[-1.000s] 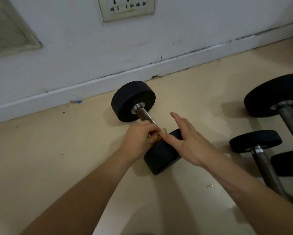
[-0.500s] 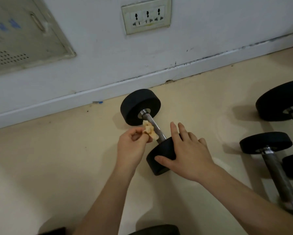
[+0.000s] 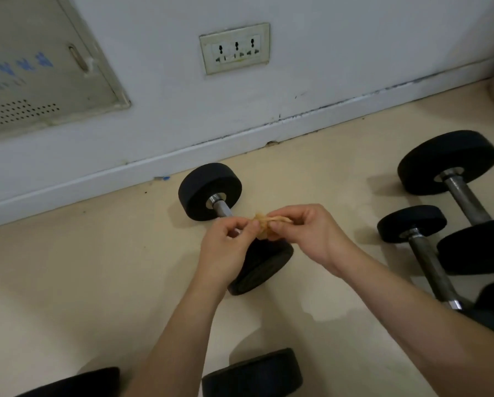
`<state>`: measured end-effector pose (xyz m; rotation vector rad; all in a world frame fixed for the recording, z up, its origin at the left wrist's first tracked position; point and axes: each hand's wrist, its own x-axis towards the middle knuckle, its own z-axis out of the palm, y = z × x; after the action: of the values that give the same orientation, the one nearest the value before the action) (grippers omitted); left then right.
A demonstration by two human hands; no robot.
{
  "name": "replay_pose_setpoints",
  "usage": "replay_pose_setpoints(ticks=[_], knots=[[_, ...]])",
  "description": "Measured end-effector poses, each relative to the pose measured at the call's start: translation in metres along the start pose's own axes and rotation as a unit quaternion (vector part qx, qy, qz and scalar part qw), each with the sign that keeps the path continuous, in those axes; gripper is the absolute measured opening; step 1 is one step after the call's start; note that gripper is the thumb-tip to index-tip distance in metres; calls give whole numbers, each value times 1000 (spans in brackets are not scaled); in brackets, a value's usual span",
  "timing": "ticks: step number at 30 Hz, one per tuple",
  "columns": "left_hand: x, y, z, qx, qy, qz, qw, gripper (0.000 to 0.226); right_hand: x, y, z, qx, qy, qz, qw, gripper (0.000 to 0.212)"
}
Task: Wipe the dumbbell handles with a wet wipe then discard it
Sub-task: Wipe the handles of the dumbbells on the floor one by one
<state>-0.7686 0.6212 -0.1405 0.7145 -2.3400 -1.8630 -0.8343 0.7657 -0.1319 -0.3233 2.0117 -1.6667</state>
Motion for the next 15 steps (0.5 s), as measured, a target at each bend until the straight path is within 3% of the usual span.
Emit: replay_pose_setpoints(ticks=[3, 6, 10, 15], knots=[[-8, 24, 9, -76, -101, 3, 992, 20, -21, -16, -25, 124, 2, 75, 989, 10], [-18, 40, 35, -148, -159, -14, 976, 5, -54, -20, -57, 253, -2, 133, 958, 6], [-38, 49, 82, -132, -189, -3, 973, 0, -103, -11, -94, 303, 60, 120, 943, 5], [-64, 46, 135, -70, -201, 26, 977, 16, -154, 1, -143, 282, 148, 114, 941, 18]])
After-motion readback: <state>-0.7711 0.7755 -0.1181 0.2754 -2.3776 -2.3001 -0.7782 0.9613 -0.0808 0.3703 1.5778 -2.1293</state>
